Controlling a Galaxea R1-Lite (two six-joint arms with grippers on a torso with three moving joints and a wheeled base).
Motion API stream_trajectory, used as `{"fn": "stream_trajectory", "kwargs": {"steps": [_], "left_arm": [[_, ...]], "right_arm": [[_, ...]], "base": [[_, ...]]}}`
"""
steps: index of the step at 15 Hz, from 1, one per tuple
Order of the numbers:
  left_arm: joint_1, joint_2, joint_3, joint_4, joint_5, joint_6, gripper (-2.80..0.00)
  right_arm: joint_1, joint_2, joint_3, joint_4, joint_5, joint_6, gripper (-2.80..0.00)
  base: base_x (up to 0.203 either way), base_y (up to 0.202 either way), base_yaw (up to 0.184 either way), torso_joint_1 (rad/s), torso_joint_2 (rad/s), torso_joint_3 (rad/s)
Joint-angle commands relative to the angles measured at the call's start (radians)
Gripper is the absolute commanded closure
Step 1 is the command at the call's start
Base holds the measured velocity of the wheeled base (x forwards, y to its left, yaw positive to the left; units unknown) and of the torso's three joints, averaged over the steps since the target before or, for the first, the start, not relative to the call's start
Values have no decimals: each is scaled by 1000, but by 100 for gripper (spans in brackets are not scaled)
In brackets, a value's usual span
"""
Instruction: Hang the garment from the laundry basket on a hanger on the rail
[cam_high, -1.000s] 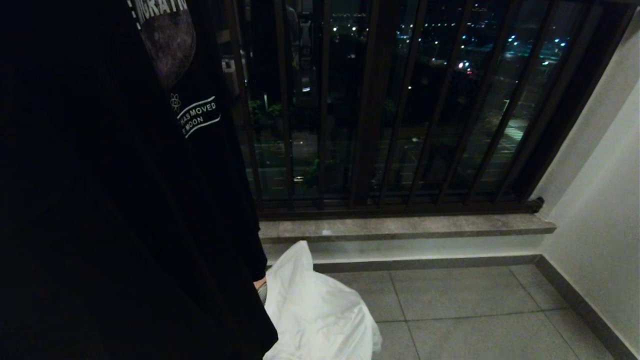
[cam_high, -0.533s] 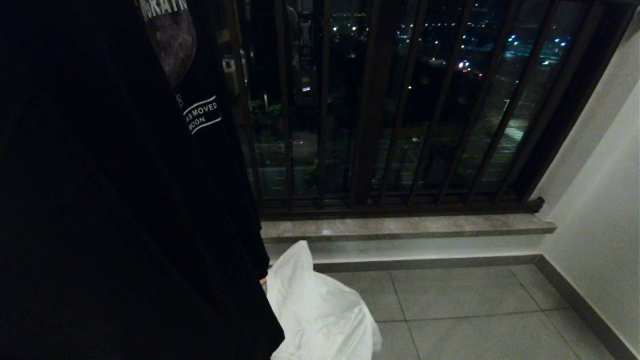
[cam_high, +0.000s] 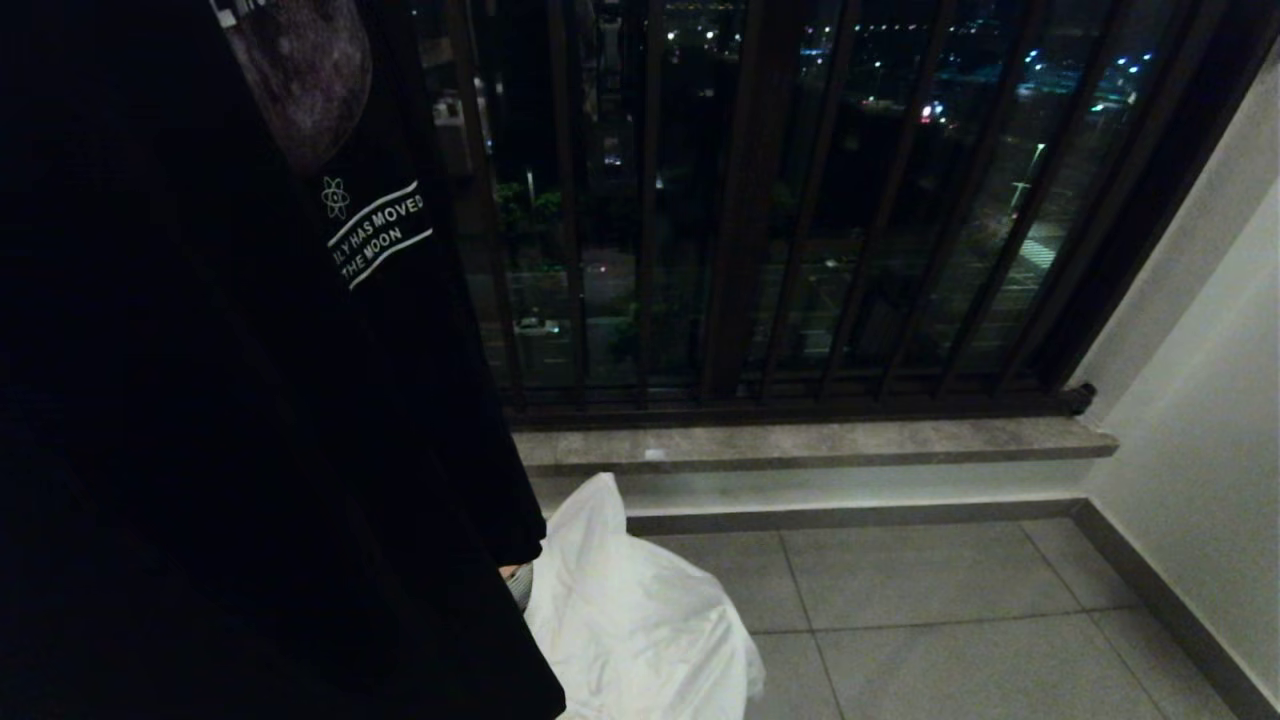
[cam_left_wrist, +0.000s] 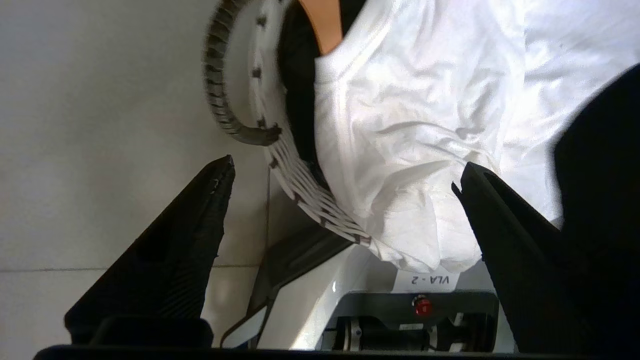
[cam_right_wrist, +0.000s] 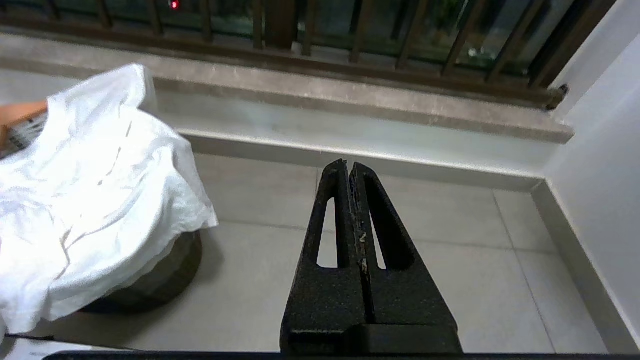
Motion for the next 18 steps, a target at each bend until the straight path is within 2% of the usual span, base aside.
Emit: {"fn": "stream_trajectory", "kwargs": {"steps": [1, 11, 18], "left_arm": [[-8, -6, 1, -1, 0, -6, -280], [-10, 38, -10, -16, -1, -10, -280], [-38, 109, -72, -21, 48, -74, -280]], "right_arm": [[2, 2, 0, 0, 0, -1, 0], [0, 0, 0, -1, 0, -1, 0], [0, 2, 0, -3, 0, -1, 0]], "base": [[0, 0, 0, 9, 2, -179], [0, 0, 0, 3, 2, -197], [0, 0, 0, 3, 3, -198]]}}
